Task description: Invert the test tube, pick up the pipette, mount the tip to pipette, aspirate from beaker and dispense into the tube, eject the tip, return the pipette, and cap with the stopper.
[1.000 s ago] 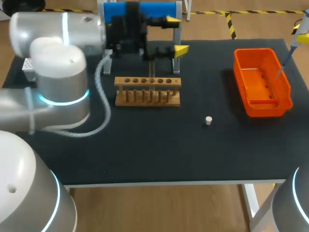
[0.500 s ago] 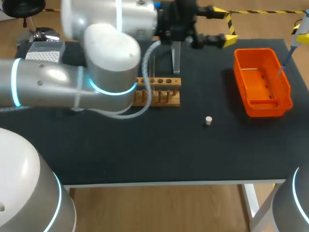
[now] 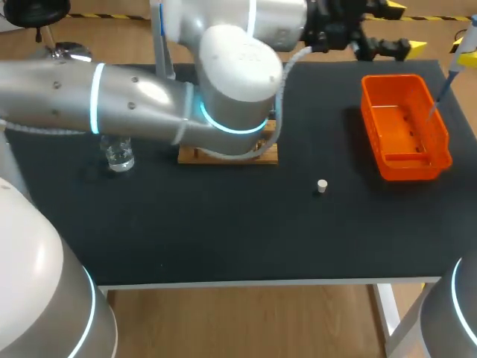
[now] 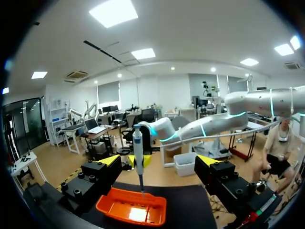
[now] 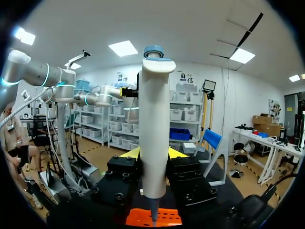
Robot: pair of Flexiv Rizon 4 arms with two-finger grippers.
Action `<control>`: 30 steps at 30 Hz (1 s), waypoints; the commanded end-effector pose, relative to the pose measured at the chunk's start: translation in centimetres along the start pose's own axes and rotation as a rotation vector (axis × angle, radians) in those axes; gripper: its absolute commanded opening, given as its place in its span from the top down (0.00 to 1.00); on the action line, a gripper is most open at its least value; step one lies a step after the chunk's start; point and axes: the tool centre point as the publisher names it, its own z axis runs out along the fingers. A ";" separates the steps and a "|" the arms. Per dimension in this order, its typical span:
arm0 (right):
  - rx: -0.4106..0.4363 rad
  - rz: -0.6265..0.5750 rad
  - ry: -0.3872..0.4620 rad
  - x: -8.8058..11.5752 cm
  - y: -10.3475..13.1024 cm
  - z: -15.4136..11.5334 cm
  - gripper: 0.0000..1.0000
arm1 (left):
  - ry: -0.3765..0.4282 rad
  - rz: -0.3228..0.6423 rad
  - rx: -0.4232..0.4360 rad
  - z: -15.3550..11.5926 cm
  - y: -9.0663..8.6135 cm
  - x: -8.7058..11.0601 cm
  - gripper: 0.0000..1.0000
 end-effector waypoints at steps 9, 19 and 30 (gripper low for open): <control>0.004 -0.001 -0.001 0.1 0.1 0.0 1.00 | -0.008 0.000 0.006 4.6 0.0 0.0 0.00; 0.011 0.005 -0.012 0.0 -0.1 -0.1 1.00 | -0.008 0.000 0.006 4.6 0.0 0.0 0.00; 0.034 0.044 -0.027 -0.1 -0.6 -0.2 1.00 | -0.008 0.000 0.006 4.6 0.0 0.0 0.00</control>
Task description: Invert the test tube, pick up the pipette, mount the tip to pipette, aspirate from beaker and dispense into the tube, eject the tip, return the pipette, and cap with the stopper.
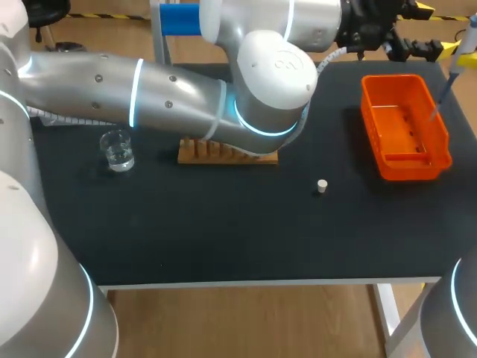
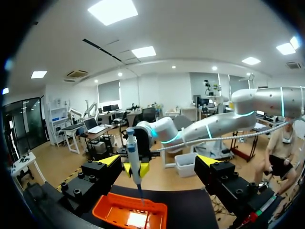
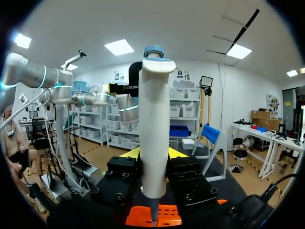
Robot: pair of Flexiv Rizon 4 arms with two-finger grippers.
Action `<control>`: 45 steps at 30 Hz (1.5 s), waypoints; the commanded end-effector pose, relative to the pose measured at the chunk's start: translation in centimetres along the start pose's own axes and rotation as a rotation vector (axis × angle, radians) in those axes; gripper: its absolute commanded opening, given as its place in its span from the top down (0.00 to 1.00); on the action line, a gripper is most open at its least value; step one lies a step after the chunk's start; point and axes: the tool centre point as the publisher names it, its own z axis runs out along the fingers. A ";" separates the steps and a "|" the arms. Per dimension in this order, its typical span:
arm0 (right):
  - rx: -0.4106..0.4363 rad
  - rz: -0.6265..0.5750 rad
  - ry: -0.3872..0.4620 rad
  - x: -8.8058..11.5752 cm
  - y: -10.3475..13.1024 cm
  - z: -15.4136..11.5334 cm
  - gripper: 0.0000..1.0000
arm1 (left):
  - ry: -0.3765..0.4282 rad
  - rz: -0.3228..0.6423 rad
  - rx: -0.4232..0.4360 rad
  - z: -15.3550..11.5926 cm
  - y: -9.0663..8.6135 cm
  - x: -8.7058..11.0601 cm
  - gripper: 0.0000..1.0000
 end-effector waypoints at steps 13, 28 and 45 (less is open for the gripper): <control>0.021 0.005 -0.020 0.2 0.1 0.2 1.00 | 0.000 -0.001 0.014 0.2 0.3 0.0 0.00; 0.017 0.002 -0.024 0.2 0.2 0.2 1.00 | 0.000 -0.001 0.014 0.2 0.3 0.0 0.00; 0.017 0.002 -0.024 0.2 0.2 0.2 1.00 | -0.016 -0.041 -0.053 2.3 0.2 -2.2 0.00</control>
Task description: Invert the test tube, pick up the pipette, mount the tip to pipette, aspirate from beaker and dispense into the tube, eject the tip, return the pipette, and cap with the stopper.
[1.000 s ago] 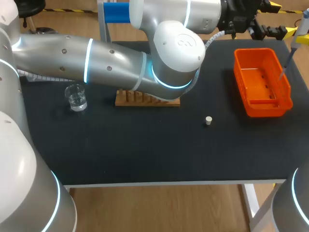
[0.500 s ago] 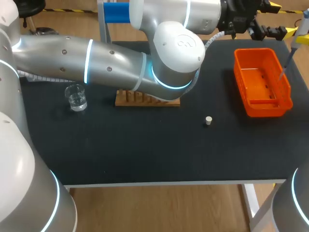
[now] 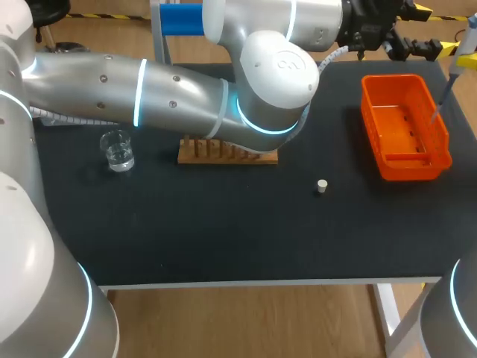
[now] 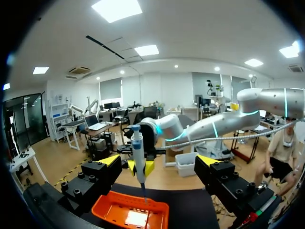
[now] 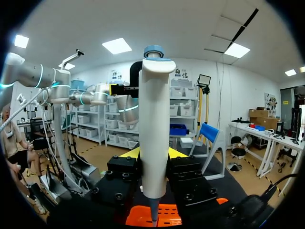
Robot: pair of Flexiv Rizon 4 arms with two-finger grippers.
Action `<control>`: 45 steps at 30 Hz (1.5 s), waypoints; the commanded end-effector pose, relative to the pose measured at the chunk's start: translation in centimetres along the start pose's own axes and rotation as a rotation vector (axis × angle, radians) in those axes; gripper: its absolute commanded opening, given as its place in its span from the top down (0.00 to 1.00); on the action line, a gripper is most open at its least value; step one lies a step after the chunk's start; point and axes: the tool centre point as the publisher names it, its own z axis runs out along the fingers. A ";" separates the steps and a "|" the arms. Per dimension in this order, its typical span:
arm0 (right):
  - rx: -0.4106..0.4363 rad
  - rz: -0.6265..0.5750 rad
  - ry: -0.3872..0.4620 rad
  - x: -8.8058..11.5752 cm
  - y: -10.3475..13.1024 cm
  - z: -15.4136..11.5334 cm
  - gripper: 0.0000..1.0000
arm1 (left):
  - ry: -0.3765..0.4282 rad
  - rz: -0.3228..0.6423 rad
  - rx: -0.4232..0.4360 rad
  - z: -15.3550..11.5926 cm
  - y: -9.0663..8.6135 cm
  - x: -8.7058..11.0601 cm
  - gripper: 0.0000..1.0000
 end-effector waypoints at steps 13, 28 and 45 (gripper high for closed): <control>0.005 0.001 -0.001 0.1 0.1 0.0 1.00 | -0.054 -0.039 -0.060 1.9 -1.1 -2.6 0.03; 0.005 0.001 -0.001 0.1 0.1 0.0 1.00 | -0.045 -0.020 -0.042 3.7 -2.3 -3.1 1.00; 0.005 0.001 -0.001 0.1 0.1 0.0 1.00 | -0.066 0.008 0.046 5.7 -2.7 -4.0 1.00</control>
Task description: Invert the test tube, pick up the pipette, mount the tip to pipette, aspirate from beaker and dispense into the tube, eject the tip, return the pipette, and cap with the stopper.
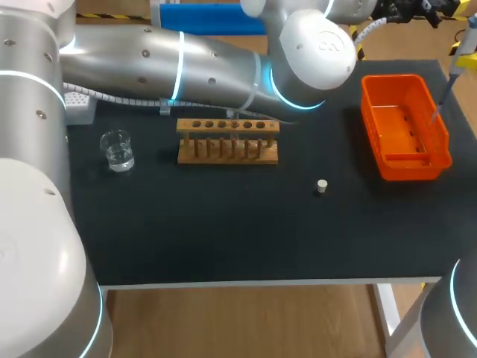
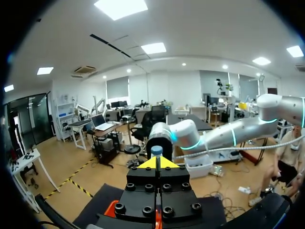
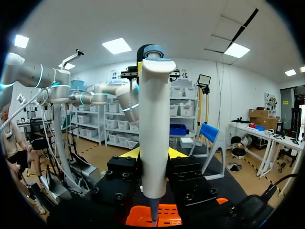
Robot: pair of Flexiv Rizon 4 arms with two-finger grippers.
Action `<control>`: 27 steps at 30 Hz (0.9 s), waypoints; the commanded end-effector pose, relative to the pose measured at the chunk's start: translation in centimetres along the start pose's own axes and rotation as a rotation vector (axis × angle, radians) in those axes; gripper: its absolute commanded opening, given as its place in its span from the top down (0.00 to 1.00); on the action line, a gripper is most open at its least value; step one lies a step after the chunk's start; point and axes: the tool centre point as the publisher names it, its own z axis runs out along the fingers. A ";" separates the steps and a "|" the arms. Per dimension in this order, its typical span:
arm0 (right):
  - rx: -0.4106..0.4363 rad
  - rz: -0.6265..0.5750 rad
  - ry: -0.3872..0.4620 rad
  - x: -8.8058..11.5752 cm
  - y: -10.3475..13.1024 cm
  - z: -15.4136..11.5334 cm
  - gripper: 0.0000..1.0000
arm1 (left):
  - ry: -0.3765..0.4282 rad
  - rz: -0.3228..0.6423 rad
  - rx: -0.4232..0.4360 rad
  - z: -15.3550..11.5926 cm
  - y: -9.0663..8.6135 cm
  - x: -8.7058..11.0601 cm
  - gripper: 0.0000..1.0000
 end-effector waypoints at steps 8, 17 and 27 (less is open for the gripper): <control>0.005 0.001 -0.001 0.1 0.1 0.0 1.00 | 0.008 0.003 0.089 1.9 0.7 -0.4 1.00; 0.005 0.001 -0.001 0.1 0.1 0.0 1.00 | 0.019 -0.003 0.102 2.6 1.0 -0.3 1.00; 0.005 0.001 -0.001 0.1 0.1 0.0 1.00 | 0.035 -0.011 0.103 3.3 1.3 -0.3 1.00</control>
